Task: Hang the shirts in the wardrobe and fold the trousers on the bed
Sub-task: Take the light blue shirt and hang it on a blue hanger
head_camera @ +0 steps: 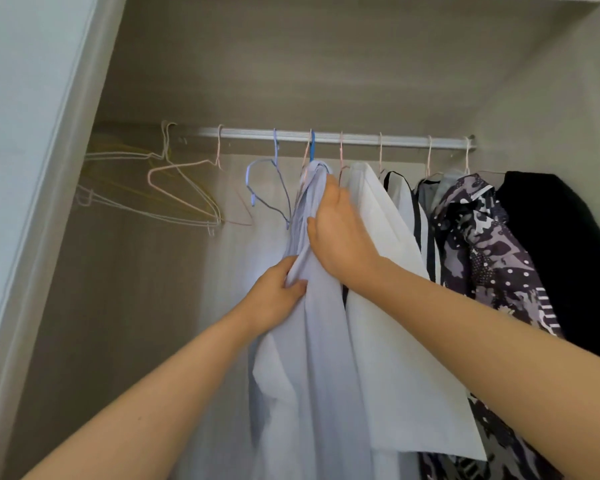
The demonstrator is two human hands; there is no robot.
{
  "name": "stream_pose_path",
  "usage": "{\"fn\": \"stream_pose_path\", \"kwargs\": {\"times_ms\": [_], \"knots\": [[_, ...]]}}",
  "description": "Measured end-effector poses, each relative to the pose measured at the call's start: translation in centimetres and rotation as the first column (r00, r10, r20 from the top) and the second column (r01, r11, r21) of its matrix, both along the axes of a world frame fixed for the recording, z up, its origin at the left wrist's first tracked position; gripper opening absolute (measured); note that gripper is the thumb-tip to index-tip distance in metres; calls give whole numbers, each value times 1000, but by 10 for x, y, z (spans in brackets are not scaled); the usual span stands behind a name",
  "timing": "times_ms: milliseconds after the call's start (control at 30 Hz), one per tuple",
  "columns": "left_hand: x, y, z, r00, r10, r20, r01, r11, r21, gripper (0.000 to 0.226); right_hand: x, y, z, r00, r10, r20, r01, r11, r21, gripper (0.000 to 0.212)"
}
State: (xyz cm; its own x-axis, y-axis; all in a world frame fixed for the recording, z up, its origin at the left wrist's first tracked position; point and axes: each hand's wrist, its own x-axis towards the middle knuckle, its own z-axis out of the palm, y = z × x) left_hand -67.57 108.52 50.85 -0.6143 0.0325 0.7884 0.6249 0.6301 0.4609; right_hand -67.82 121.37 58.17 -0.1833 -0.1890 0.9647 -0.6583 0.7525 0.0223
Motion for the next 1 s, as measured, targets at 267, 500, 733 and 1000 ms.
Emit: {"fn": "stream_pose_path", "kwargs": {"times_ms": [267,500,733,1000], "knots": [[56,20,-30,963,268,-5,-267,962,52,23,32,35,-45,986,-132,-103,150,969,196,60],[130,41,-68,856,515,43,-517,855,50,35,60,65,-95,990,51,-130,-9,952,305,50],[209,60,-130,639,769,-6,-769,638,-29,32,102,62,-162,933,306,-189,-235,917,323,46],[304,66,-215,370,925,-91,-921,352,-167,26,160,33,-264,824,567,-2,-525,765,373,38]]}}
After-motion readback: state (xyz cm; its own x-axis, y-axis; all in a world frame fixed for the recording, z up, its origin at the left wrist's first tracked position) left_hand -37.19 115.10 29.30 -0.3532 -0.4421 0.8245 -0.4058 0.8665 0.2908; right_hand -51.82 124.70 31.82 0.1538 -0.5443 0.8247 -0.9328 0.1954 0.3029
